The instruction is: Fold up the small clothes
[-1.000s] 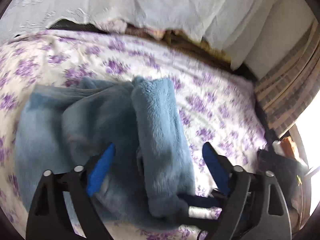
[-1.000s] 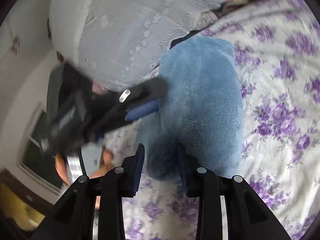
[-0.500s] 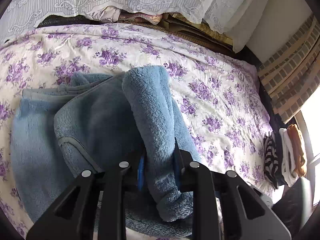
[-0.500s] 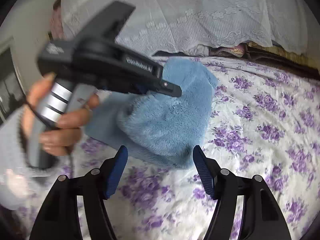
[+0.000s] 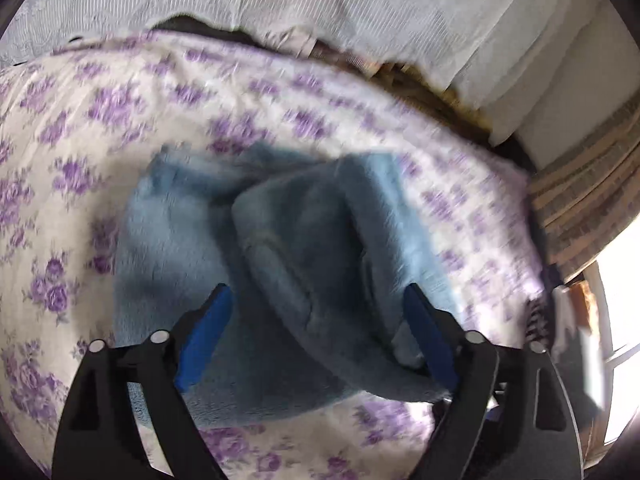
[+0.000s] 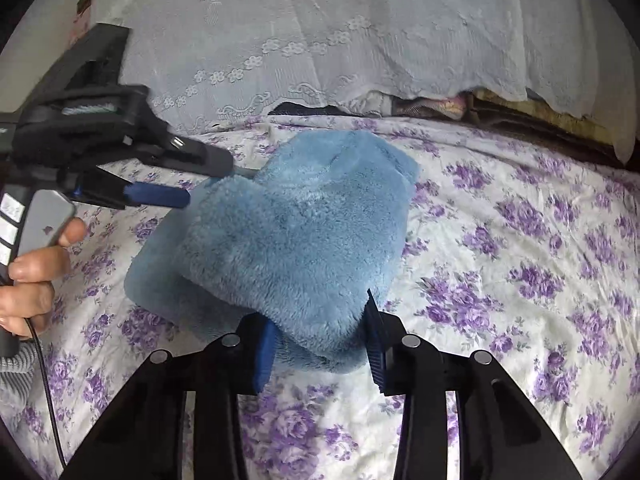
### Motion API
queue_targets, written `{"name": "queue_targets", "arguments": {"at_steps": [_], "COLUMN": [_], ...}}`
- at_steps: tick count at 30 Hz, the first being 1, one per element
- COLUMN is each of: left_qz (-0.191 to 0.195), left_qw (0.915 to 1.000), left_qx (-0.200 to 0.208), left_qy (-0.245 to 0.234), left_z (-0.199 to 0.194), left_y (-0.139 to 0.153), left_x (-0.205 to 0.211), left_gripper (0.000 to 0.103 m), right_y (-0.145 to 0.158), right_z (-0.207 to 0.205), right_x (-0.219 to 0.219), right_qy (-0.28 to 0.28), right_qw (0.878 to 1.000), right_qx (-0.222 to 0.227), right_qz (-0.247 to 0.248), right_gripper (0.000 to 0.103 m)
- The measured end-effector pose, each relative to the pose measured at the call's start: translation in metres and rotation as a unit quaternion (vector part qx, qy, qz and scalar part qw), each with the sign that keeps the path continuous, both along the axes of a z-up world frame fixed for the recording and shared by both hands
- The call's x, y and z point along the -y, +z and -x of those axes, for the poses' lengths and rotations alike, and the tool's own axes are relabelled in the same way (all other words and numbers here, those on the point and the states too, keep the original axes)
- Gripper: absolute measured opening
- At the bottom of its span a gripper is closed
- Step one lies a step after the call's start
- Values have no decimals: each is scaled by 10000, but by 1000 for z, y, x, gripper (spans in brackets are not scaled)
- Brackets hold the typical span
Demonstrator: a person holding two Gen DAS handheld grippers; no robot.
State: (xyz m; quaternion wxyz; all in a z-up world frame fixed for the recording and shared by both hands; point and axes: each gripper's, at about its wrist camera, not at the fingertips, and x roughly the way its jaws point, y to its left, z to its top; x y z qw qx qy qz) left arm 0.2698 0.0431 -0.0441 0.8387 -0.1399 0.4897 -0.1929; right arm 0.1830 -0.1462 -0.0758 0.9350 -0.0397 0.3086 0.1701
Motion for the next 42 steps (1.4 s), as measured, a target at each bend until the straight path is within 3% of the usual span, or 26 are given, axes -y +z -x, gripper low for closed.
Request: {"name": "queue_targets", "arguments": {"at_steps": [2, 5, 8, 11, 13, 14, 15, 23, 26, 31, 34, 39, 40, 41, 42], "left_qz": [175, 1190, 890, 1114, 1382, 1300, 1241, 1437, 1183, 780, 694, 963, 968, 873, 775], "left_qw": [9996, 9920, 9958, 9934, 9898, 9909, 9916, 9864, 9876, 9924, 9936, 9878, 9867, 9868, 9876], "left_qx": [-215, -382, -172, -144, -36, 71, 137, 787, 973, 571, 395, 903, 1041, 1183, 1201], "left_qy": [-66, -156, -115, -231, -336, -346, -332, 115, 331, 761, 795, 830, 783, 685, 656], "left_z": [-6, -11, -16, -21, -21, -19, -18, 2, 11, 13, 15, 31, 35, 39, 39], "left_y": [-14, -21, -10, -7, -4, -2, 0, 28, 32, -8, -30, -5, 3, 12, 15], "left_x": [1, -8, 4, 6, 3, 2, 1, -67, -89, -118, -121, -125, -122, -114, -108], "left_gripper": [86, 81, 81, 79, 51, 27, 19, 0, 0, 0, 0, 1, 3, 16, 40], "right_y": [1, 1, 4, 6, 8, 9, 12, 43, 41, 3, -9, -9, -9, -9, -10], "right_z": [4, 5, 6, 6, 6, 6, 6, 9, 8, -8, -8, -7, -7, -6, -4], "right_x": [-8, -9, -14, -22, -26, -28, -31, -93, -128, -159, -162, -163, -165, -166, -166], "right_qy": [-6, -6, 31, 41, 66, 75, 92, 617, 842, 1003, 1032, 1122, 1147, 1172, 1193], "right_qw": [9998, 9997, 9995, 9990, 9990, 9989, 9988, 9951, 9929, 9912, 9885, 9858, 9855, 9849, 9844], "right_qx": [112, 105, 163, 232, 260, 279, 313, 672, 683, 112, 84, 100, 110, 125, 135], "right_qz": [183, 233, 284, 372, 369, 371, 367, 380, 497, 855, 1099, 1249, 1250, 1270, 1284], "right_gripper": [39, 39, 38, 36, 34, 33, 32, 27, 25, 25, 25, 28, 30, 32, 35]}}
